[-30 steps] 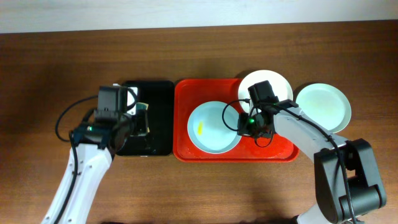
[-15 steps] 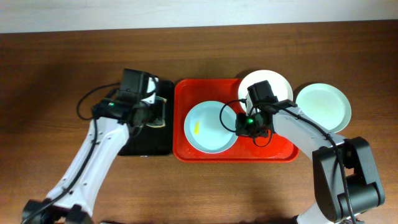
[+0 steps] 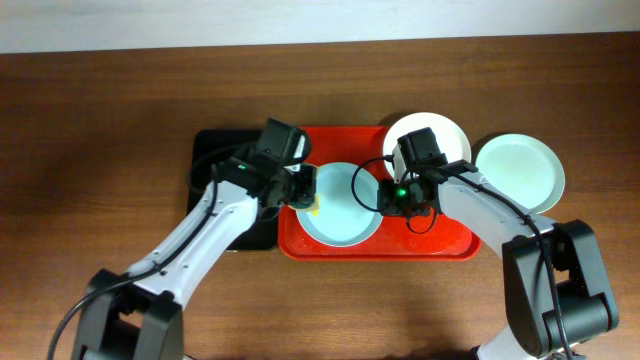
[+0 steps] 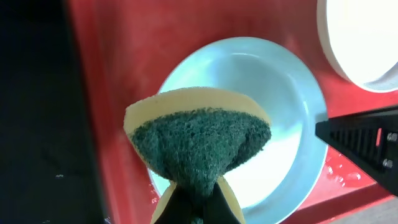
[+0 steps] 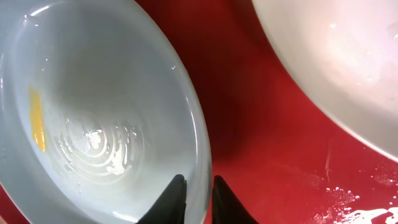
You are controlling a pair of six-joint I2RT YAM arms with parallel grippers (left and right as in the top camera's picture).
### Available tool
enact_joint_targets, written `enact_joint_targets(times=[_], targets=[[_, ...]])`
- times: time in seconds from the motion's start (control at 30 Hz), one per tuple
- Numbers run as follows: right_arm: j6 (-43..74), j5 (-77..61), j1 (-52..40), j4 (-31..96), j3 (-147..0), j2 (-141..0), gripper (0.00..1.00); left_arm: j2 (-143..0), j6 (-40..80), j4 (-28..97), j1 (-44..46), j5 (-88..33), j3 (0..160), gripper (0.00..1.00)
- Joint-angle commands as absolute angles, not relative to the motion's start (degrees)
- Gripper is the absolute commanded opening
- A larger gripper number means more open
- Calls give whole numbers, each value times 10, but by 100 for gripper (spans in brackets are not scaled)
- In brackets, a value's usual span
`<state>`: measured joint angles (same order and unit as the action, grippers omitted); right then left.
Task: Clean dirty plates on tray and stack at the side
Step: 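Carry the sponge right onto the white plate held by the right gripper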
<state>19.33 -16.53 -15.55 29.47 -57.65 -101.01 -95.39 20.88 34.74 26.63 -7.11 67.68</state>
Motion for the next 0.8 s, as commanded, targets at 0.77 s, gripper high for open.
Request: enact_joint_targets(times=[0.77], targets=[[189,-193,-162,269,-567,-1016,4,-1027,257,327,283,-30,686,0]])
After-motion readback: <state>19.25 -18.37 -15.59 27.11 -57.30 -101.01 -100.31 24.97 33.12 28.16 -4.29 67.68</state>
